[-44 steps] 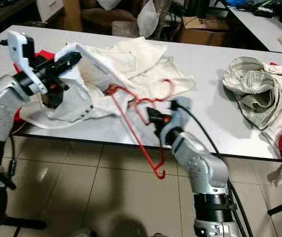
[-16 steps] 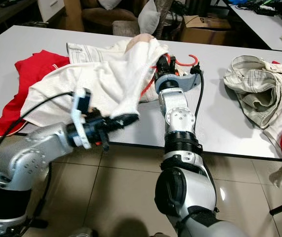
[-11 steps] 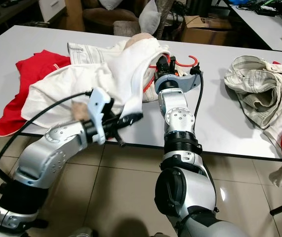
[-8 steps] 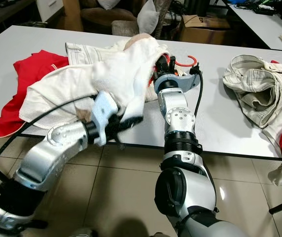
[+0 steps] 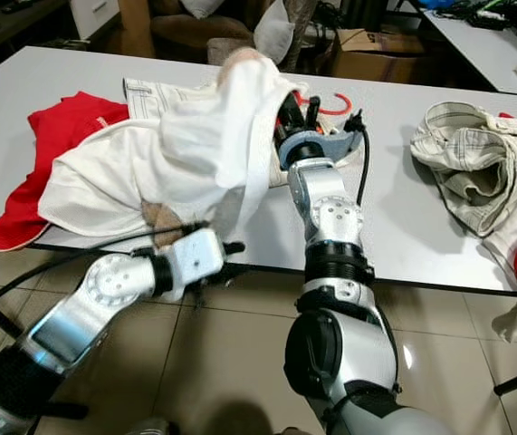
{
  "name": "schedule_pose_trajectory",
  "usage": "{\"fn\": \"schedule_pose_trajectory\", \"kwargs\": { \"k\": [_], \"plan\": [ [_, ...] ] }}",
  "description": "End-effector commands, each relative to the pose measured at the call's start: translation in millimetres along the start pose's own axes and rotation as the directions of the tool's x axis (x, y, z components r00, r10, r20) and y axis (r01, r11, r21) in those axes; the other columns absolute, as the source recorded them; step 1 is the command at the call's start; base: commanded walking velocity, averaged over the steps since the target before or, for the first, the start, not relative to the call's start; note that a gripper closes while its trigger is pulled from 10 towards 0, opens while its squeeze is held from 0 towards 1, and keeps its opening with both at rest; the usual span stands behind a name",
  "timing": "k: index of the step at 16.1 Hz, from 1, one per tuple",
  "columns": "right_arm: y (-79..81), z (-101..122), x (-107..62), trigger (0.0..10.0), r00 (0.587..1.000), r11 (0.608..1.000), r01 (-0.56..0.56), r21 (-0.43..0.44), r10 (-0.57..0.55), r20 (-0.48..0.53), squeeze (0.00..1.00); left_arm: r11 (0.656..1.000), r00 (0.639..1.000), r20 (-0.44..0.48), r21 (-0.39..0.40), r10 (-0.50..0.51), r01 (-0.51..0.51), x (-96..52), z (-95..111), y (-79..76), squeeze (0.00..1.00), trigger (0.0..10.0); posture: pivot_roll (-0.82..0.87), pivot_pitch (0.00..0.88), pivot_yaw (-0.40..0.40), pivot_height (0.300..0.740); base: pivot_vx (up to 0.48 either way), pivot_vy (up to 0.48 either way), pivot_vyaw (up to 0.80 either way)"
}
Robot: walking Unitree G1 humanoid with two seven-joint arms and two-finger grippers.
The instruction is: Hang hanger
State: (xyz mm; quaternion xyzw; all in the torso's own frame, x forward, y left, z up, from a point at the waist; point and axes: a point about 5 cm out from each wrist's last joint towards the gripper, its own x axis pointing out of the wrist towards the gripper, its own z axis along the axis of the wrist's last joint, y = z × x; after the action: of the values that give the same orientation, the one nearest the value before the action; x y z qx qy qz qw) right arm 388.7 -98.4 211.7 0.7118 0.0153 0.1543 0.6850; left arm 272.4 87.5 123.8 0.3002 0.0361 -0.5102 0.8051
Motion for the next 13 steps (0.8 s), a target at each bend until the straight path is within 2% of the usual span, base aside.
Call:
{"fn": "schedule_pose_trajectory", "kwargs": {
  "k": [1, 3, 4, 6, 7, 8, 9, 10, 11, 12, 13],
  "plan": [
    [-8.3, -21.0, -10.4, 10.0, 0.996, 0.994, -0.052, 0.091, 0.058, -0.071, 0.0, 0.999, 1.0, 0.0, -0.028, -0.028, 0.028, -9.2, -9.0, -8.8, 1.0, 10.0, 0.04, 0.0, -0.04, 0.74, 0.0, 0.0, 0.0],
    [-7.2, -19.7, -18.4, 10.0, 0.986, 0.992, -0.104, 0.066, 0.112, -0.122, 0.0, 0.989, 0.999, 0.047, -0.147, -0.024, 0.031, -24.2, -12.9, -15.0, 1.0, 10.0, 0.05, 0.0, -0.046, 0.74, 0.0, 0.0, 0.0],
    [-7.2, -16.5, -28.8, 10.0, 0.972, 0.986, -0.159, 0.04, 0.164, -0.17, 0.0, 0.964, 0.995, 0.098, -0.264, -0.006, 0.032, -42.3, -14.0, -21.2, 1.0, 10.0, 0.05, 0.0, -0.05, 0.74, 0.0, 0.0, 0.0],
    [-6.9, -9.6, -47.1, 10.0, 0.942, 0.971, -0.238, -0.02, 0.226, -0.247, 0.0, 0.913, 0.991, 0.117, -0.407, 0.057, -0.004, -73.9, -18.9, -25.1, 1.0, 10.0, 0.06, 0.0, -0.064, 0.74, 0.0, 0.0, 0.0],
    [-7.6, -7.4, -53.9, 10.0, 0.931, 0.965, -0.255, -0.055, 0.229, -0.284, 0.0, 0.894, 0.99, 0.102, -0.447, 0.1, -0.044, -86.5, -22.6, -23.1, 1.0, 10.0, 0.06, 0.0, -0.069, 0.74, 0.0, 0.0, 0.0],
    [-6.0, -4.2, -67.8, 10.0, 0.901, 0.942, -0.305, -0.139, 0.238, -0.363, 0.0, 0.852, 0.975, 0.063, -0.5, 0.212, -0.153, -110.1, -27.4, -15.5, 0.74, 10.0, 0.07, 0.0, -0.081, 0.74, 0.0, 0.0, 0.0],
    [-5.2, -3.3, -77.5, 10.0, 0.88, 0.928, -0.332, -0.166, 0.242, -0.409, 0.0, 0.82, 0.955, 0.053, -0.528, 0.293, -0.222, -122.6, -27.9, -10.9, 0.62, 10.0, 0.07, 0.0, -0.082, 0.74, 0.0, 0.0, 0.0],
    [-0.4, -5.3, -106.0, 10.0, 0.806, 0.887, -0.416, -0.199, 0.258, -0.533, 0.0, 0.722, 0.885, 0.017, -0.586, 0.464, -0.367, -151.1, -25.8, -3.2, 0.08, 10.0, 0.05, 0.0, -0.074, 0.74, 0.0, 0.0, 0.79],
    [1.3, -6.4, -113.1, 10.0, 0.785, 0.877, -0.437, -0.201, 0.262, -0.561, 0.0, 0.709, 0.874, 0.017, -0.592, 0.486, -0.383, -156.1, -24.2, -3.3, 0.07, 10.0, 0.05, 0.0, -0.074, 0.74, 0.0, 0.0, 0.79],
    [6.1, -10.4, -128.9, 10.0, 0.734, 0.854, -0.479, -0.201, 0.264, -0.626, 0.0, 0.675, 0.853, 0.012, -0.617, 0.521, -0.404, -165.1, -20.9, -4.6, 0.0, 10.0, 0.05, 0.029, -0.076, 0.74, 0.0, 0.0, 0.79],
    [9.7, -11.7, -141.6, 10.0, 0.697, 0.846, -0.503, -0.178, 0.275, -0.663, 0.0, 0.652, 0.842, 0.001, -0.633, 0.54, -0.418, -171.4, -17.0, -6.2, 0.0, 10.0, 0.06, 0.049, -0.088, 0.74, 0.0, 0.0, 0.79]
  ]
}}
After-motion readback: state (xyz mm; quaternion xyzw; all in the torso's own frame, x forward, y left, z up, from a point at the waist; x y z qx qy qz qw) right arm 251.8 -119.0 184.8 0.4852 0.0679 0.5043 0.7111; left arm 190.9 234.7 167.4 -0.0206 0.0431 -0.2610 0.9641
